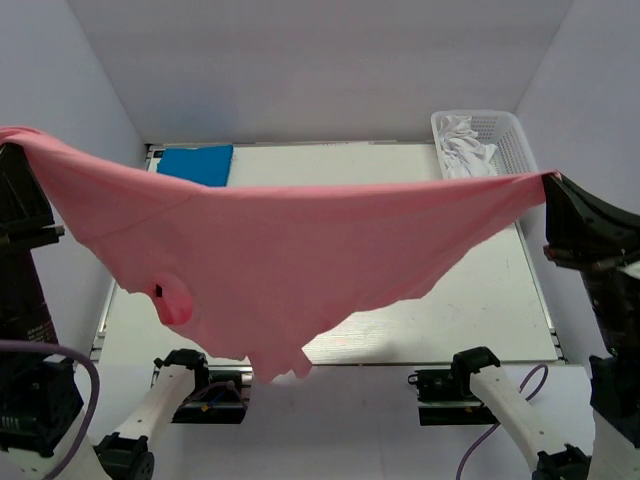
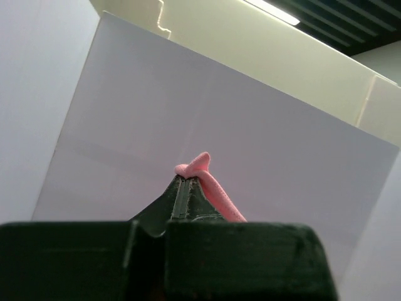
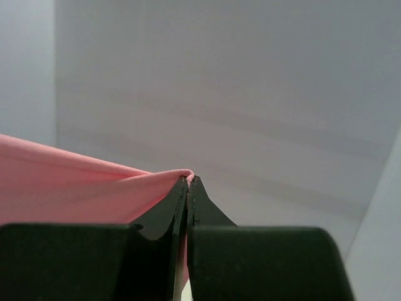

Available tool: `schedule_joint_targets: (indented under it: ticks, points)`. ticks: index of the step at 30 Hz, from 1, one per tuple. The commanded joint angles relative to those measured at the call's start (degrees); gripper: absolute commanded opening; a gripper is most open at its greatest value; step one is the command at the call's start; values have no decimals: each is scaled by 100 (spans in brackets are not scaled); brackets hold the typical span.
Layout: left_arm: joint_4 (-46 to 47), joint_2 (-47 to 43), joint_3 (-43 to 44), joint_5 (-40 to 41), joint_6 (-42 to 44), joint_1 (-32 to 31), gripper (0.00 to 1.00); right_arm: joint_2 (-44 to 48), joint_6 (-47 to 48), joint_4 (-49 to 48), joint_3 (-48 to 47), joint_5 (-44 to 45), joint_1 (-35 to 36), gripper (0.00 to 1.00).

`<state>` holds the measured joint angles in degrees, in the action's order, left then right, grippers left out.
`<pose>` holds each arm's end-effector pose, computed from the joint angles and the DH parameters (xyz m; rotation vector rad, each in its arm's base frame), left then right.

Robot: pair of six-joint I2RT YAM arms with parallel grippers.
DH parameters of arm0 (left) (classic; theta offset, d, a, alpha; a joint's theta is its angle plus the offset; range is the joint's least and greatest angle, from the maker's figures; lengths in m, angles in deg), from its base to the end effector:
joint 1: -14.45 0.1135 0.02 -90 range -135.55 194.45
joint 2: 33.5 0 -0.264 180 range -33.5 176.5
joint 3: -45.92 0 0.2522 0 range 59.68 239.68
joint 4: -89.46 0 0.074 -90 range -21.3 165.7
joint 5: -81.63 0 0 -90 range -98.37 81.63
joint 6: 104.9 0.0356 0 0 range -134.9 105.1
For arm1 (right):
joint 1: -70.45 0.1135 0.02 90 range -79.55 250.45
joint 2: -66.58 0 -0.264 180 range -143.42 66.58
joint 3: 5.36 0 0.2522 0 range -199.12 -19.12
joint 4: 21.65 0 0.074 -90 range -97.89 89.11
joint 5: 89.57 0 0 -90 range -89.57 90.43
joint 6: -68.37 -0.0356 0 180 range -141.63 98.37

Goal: Fold and stack the t-shirts
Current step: Flatten out the tshirt

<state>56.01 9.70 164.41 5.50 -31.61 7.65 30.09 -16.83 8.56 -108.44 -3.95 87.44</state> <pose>-0.0263 0.0117 0.6106 -0.3000 0.8161 -0.2825 -0.0045 0.0015 0.5669 -0.2469 0.9073 0.2327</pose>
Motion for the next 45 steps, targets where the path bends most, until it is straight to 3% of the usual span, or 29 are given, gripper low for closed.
schedule_joint_targets:
  ticks: [1, 5, 10, 17, 20, 23, 27, 33, 45]
  points:
    - [-264, -109, 83, -366, -165, 57, 0, 273, -189, -300, 178, -379, -12, 0]
    - [-326, -110, 83, -499, -280, 57, 0, 423, -313, -326, 458, -493, -20, 0]
    - [-326, -58, -373, -577, -394, 57, 0, 388, -445, -449, 1142, 260, 6, 0]
    - [-1, 276, -1882, -578, -728, 57, 0, -85, -1068, -494, 1917, 394, -3, 0]
    - [315, 583, -2594, -210, -1105, 5, 0, -376, -1401, -554, 2549, 894, -12, 0]
    - [912, 899, -3300, -341, -1177, 4, 0, -683, -1587, -704, 3050, 1185, -12, 0]
    - [773, 2189, -3204, -385, -1177, 4, 0, -1446, -1561, -634, 3105, 1519, -12, 0]
    - [1406, 3070, -3284, -237, -1229, 4, 0, -2564, -1307, -1011, 3026, 2045, -29, 0]
    - [1458, 5671, -1536, -288, -1177, 4, 0, -5208, -1016, -1126, 1348, 2697, -161, 0]
